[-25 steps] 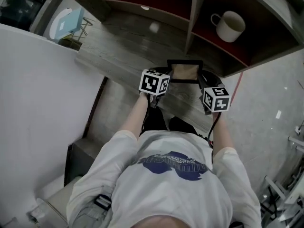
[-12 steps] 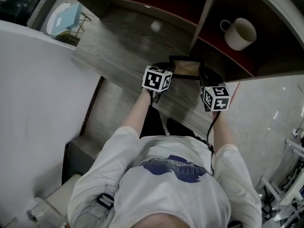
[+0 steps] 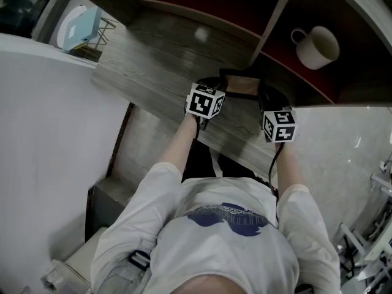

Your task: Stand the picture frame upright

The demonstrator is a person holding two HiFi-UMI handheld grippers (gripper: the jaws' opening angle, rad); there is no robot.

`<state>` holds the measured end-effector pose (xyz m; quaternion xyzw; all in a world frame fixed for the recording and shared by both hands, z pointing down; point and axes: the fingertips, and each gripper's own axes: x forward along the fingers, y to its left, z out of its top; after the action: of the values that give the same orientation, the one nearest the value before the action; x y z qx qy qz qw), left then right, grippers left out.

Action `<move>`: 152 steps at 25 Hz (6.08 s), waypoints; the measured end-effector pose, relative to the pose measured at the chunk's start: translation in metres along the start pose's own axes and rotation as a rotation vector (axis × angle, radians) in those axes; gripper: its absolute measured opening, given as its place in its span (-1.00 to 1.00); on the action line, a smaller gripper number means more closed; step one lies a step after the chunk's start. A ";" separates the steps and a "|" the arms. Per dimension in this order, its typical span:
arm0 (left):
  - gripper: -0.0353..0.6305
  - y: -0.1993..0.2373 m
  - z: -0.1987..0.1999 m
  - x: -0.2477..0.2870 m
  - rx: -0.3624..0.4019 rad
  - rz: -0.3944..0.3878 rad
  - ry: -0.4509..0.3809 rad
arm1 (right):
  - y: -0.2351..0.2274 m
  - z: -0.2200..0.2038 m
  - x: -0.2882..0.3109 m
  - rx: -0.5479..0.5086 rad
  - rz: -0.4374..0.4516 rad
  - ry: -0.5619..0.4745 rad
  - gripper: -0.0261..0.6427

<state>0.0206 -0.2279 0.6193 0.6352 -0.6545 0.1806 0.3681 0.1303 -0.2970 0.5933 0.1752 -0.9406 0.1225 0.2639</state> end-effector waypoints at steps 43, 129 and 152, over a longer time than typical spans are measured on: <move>-0.62 0.003 0.011 0.030 0.185 0.117 -0.041 | -0.023 -0.016 0.026 -0.142 -0.080 0.066 -0.71; -0.55 -0.025 0.013 -0.081 0.152 0.296 -0.255 | 0.007 0.034 -0.063 -0.060 -0.159 -0.163 -0.63; -0.88 -0.063 -0.014 -0.262 0.228 0.212 -0.585 | 0.136 0.067 -0.202 -0.044 -0.402 -0.397 -0.93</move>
<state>0.0646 -0.0431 0.4276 0.6257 -0.7705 0.0996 0.0702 0.2079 -0.1417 0.4101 0.3730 -0.9227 0.0105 0.0974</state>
